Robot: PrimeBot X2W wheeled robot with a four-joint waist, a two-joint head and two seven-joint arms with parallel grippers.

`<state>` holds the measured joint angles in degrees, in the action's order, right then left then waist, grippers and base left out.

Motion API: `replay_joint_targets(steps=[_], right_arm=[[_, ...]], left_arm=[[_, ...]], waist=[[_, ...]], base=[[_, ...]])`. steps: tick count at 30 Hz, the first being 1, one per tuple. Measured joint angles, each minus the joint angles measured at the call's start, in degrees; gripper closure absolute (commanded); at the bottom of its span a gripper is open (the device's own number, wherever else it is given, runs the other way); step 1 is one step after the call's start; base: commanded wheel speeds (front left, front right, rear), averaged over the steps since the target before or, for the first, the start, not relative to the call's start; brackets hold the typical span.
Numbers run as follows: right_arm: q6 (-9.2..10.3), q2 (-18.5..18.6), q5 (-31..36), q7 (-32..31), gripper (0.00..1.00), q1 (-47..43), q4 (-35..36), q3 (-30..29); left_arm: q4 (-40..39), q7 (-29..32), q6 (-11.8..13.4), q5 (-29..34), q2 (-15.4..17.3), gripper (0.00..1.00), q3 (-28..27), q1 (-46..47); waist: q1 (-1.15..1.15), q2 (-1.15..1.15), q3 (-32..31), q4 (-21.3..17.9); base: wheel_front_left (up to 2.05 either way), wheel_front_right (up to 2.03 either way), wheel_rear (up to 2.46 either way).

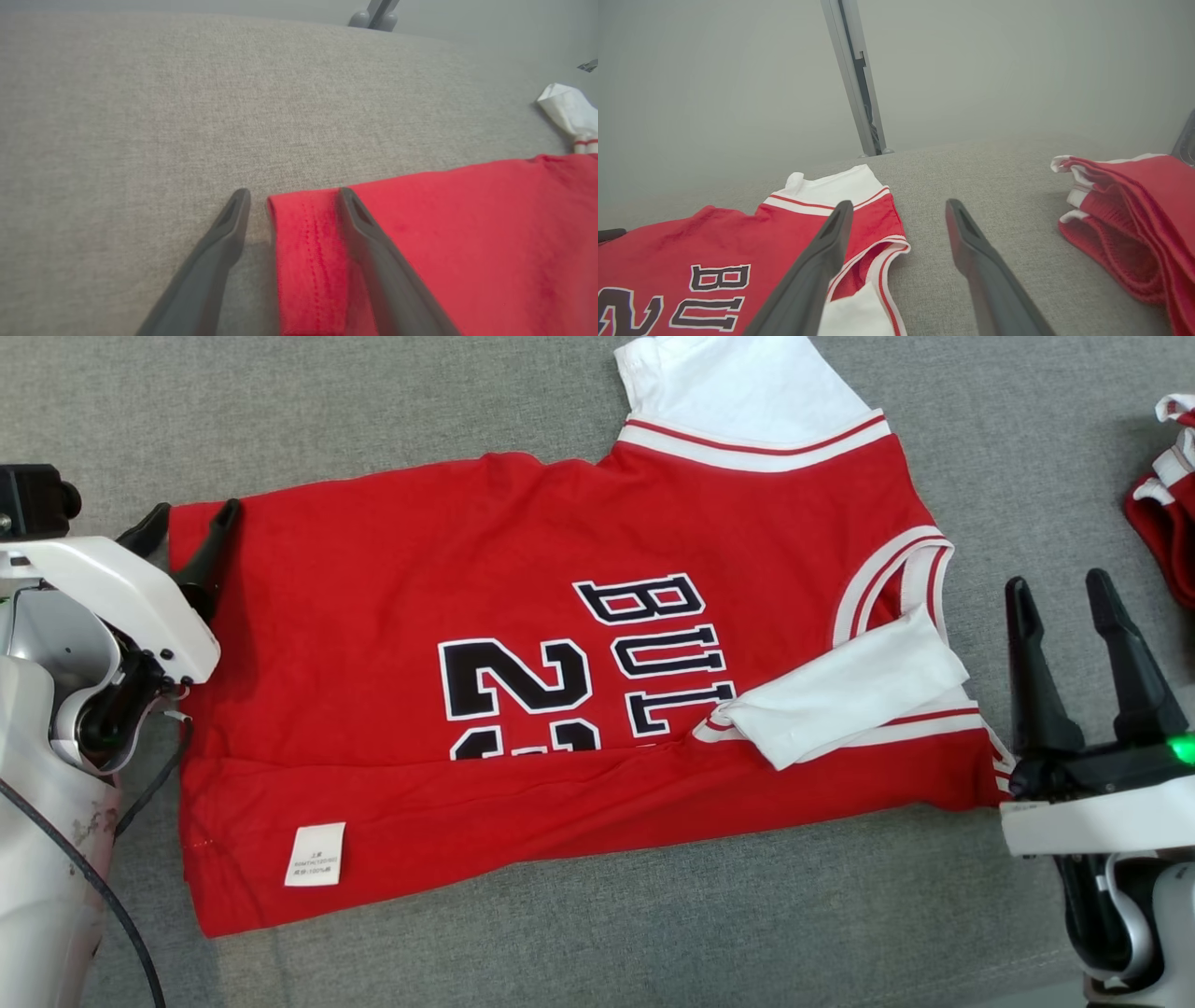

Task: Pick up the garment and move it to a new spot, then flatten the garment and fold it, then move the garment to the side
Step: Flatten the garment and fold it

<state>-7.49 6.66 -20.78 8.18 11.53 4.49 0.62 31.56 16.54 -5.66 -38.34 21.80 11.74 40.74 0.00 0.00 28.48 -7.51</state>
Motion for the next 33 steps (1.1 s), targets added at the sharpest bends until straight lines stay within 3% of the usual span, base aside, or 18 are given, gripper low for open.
replay_joint_targets(steps=[1,2,3,5,12,17,24,33], right_arm=[[0.00,0.3,0.0,0.0,0.00,0.2,-0.2,-0.1],[0.00,0.6,-0.2,-0.1,0.00,0.7,-0.3,-0.3],[0.00,0.9,-0.6,-0.2,0.00,1.6,-0.5,-0.4],[0.00,2.0,-1.5,-0.8,0.00,3.8,-1.4,-0.4],[0.00,11.4,-9.0,-5.7,0.00,22.2,-13.3,0.0],[0.00,16.7,-11.7,-11.1,0.00,34.8,-22.0,6.2],[0.00,20.1,-14.4,-21.0,0.00,47.1,-32.3,18.0],[0.00,21.7,-18.6,-27.4,0.00,54.8,-41.3,24.8]], left_arm=[[0.3,0.7,0.0,-0.1,0.0,0.35,0.1,0.3],[0.3,1.1,-0.2,-0.5,0.0,0.83,0.2,0.5],[0.3,1.1,-0.3,-1.1,-0.1,1.00,0.1,0.6],[0.3,1.5,-0.4,-1.1,0.0,1.00,0.4,0.7],[-0.6,1.1,-0.6,-0.5,-1.6,1.00,2.4,3.4],[0.4,0.0,-0.9,-0.2,-4.4,1.00,4.7,7.0],[2.7,-3.3,-1.5,-0.1,-7.9,1.00,8.4,12.1],[4.3,-6.9,-1.8,-2.5,-9.0,1.00,13.9,15.5]], waist=[[0.00,0.00,0.0,0.1],[0.00,0.00,0.0,0.2],[0.00,0.00,0.1,0.3],[0.00,0.00,0.2,0.5],[0.00,0.00,1.5,2.8],[0.00,0.00,3.2,6.5],[0.00,0.00,6.1,12.0],[0.00,0.00,9.3,16.0]], base=[[0.00,0.00,0.00],[0.00,0.00,0.00],[0.00,0.00,0.00],[0.00,0.00,0.00],[0.00,0.00,0.00],[0.00,0.00,0.00],[0.00,0.00,0.00],[0.00,0.00,0.00]])
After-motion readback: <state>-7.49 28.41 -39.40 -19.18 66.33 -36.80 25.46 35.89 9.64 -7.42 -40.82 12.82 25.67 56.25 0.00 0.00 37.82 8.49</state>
